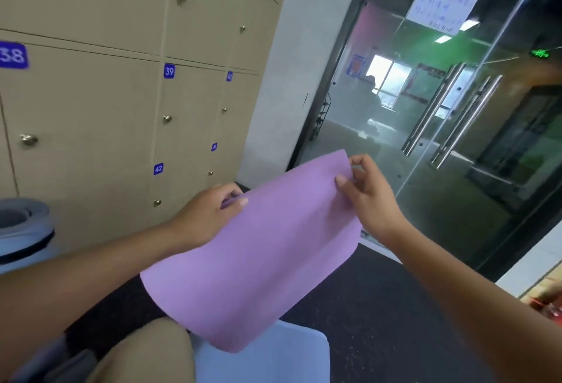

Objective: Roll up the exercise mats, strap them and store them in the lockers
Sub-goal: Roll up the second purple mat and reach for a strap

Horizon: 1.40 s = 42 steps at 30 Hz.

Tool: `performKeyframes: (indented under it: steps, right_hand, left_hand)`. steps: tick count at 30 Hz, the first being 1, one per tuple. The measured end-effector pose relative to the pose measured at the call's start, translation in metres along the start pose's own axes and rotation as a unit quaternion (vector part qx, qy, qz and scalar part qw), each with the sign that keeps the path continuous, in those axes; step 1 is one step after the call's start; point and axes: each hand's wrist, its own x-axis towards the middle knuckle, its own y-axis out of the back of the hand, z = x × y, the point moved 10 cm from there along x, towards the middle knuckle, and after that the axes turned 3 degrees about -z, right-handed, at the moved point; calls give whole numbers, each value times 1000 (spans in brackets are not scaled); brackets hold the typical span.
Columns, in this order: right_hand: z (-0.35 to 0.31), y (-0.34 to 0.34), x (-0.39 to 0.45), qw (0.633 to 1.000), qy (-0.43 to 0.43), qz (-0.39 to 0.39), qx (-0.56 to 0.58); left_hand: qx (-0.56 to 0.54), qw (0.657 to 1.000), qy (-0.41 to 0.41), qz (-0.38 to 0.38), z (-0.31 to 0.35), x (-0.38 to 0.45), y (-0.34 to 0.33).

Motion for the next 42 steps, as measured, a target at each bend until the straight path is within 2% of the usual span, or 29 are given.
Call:
performKeyframes:
  steps: [11,15,18,20,24,28,36,42]
  right_hand:
    - [-76,-20,3,997,61,48,15]
    - [-103,-35,-4,992,98,44,-63]
    - [-130,-65,-22,958,181,15,-221]
    - [-147,-92,-39,932,230,-21,-280]
    - [-167,-141,-76,910,278,-108,-289]
    - [-177,-168,-117,901,293,-148,-282]
    - [-159,-189,-209,935,219,-239,-144]
    - [-110,-220,-275,945,90,-310,-42]
  left_hand:
    - [141,978,-114,101,74,-43,122]
    - [209,964,-141,85,98,-60,148]
    - [243,956,-149,65,104,-83,153]
    - [266,952,-146,47,104,-100,153]
    - [279,949,-145,6,109,-142,146]
    - [266,956,-113,-42,107,-191,136]
    - [194,973,-48,-114,80,-270,105]
    - [143,975,34,-165,36,-328,64]
